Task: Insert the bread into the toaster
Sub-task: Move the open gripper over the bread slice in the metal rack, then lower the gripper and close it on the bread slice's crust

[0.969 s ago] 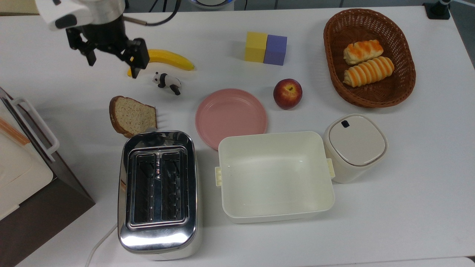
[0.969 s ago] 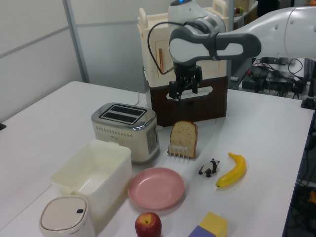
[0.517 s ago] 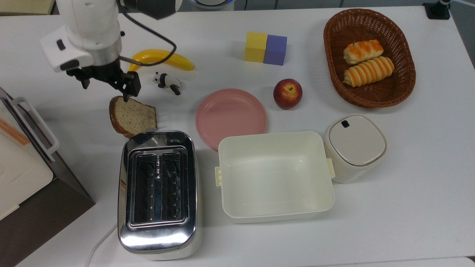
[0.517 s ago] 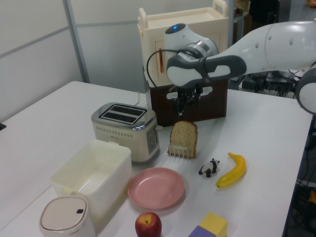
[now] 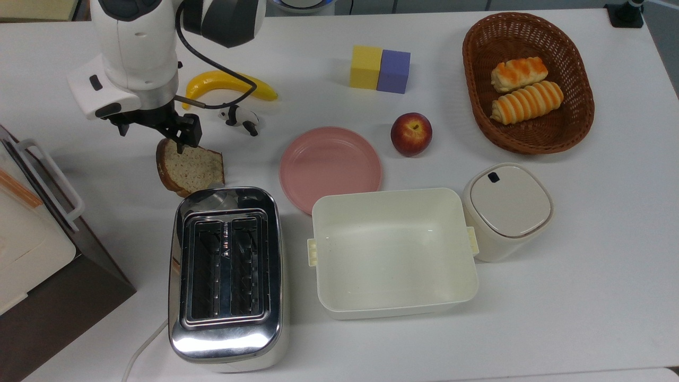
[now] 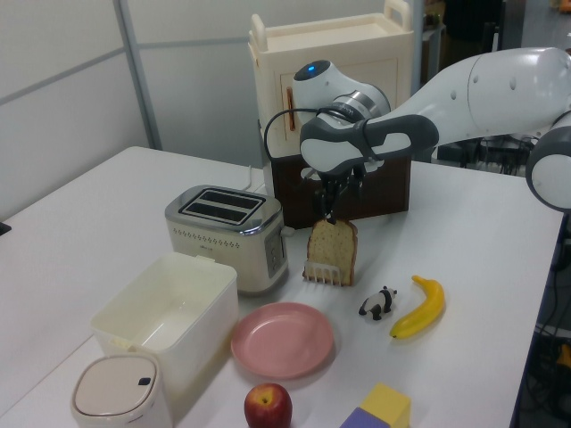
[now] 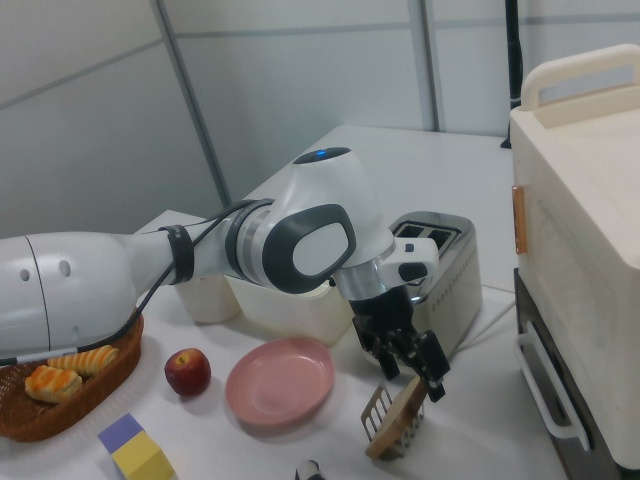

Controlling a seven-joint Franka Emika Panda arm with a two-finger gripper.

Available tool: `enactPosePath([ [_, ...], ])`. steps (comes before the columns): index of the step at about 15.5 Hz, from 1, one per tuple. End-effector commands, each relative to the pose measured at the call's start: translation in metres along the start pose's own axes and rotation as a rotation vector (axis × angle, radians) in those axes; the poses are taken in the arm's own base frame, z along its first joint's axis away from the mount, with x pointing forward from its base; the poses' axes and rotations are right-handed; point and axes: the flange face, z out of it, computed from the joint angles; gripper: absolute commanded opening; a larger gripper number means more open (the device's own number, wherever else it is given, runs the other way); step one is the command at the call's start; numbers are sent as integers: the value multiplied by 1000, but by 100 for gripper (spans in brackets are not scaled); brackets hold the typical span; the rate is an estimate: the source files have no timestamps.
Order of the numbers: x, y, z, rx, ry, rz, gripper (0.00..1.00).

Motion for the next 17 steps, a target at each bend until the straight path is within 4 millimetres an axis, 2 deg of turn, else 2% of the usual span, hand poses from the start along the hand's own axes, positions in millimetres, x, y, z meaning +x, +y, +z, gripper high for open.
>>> enactPosePath([
  [1,-4,-3,2,-16,14,-23,100],
  [5,0,-18,32,-38,-29,-54,100],
  [9,1,-23,46,-41,-48,-61,100],
  [11,1,-22,45,-41,-47,-60,100],
  [12,2,-23,45,-42,-46,-62,83],
  [13,2,-23,45,-41,-45,-60,40],
  [14,2,-23,44,-40,-40,-58,15],
  [15,2,-24,45,-40,-40,-59,0],
  [17,2,-26,43,-40,-37,-58,0],
])
